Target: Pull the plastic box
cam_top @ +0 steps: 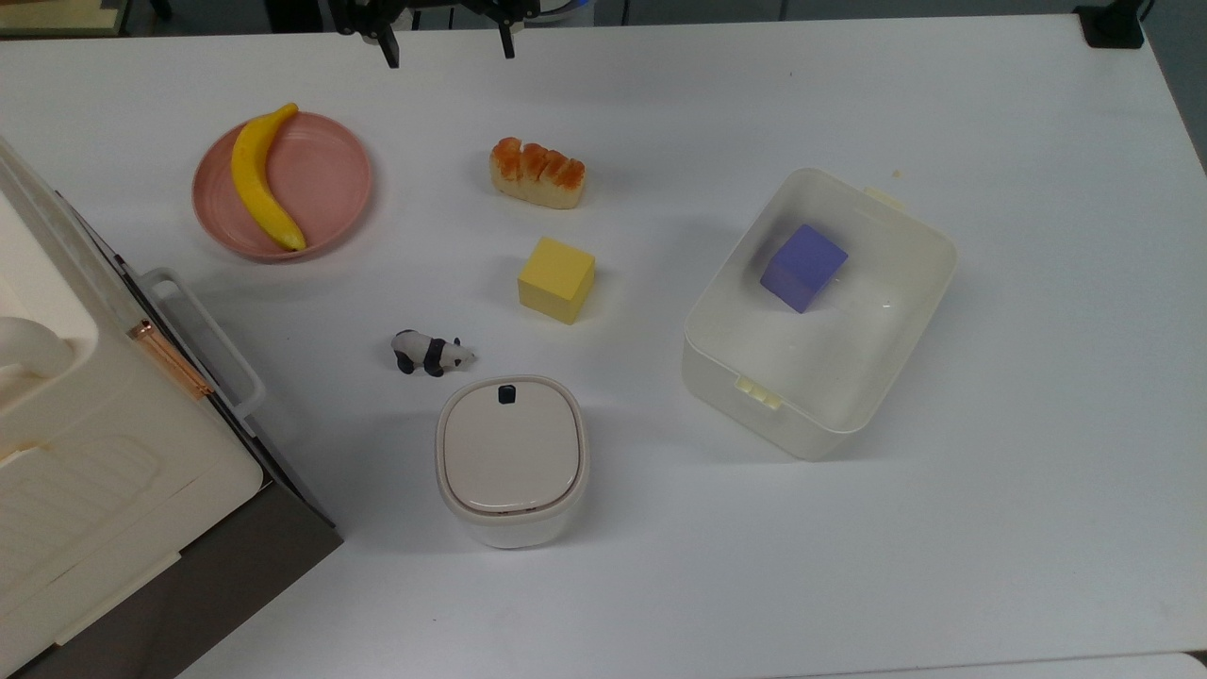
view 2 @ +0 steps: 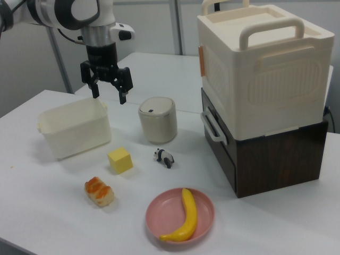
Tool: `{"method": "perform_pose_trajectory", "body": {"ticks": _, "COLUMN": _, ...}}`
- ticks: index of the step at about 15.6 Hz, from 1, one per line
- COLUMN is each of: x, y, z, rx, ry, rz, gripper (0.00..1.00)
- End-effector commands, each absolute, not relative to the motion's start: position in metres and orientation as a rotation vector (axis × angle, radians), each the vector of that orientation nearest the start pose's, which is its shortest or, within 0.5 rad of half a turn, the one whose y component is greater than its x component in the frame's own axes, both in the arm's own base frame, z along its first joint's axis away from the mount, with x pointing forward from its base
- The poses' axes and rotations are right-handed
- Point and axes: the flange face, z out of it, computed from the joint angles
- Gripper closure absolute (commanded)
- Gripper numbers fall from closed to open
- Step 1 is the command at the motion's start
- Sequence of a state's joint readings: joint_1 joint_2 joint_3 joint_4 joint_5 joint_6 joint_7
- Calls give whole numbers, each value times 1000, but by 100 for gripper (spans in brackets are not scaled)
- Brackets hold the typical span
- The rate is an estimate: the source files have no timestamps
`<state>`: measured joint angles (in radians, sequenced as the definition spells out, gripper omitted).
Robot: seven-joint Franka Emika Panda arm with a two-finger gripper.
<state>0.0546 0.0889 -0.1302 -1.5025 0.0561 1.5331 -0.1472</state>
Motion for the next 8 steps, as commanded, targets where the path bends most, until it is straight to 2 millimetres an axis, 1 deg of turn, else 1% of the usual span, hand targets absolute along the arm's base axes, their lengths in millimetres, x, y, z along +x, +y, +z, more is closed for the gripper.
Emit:
{"method": "perform_pose_trajectory", "body": {"ticks": 1, "x": 578, "y": -68, "z": 593, "rx": -3090, "ry": 5, "rz": 29, "gripper": 0}}
{"method": "perform_pose_trajectory", "body": {"ticks": 4, "x": 578, "y": -66, "z": 595, "rx": -3086, "ry": 4, "rz": 26, "gripper": 0}}
{"method": "perform_pose_trajectory", "body": {"ticks": 8, "x": 578, "y": -69, "z": 594, "rx": -3088, "ry": 1, "rz": 28, "gripper": 0}}
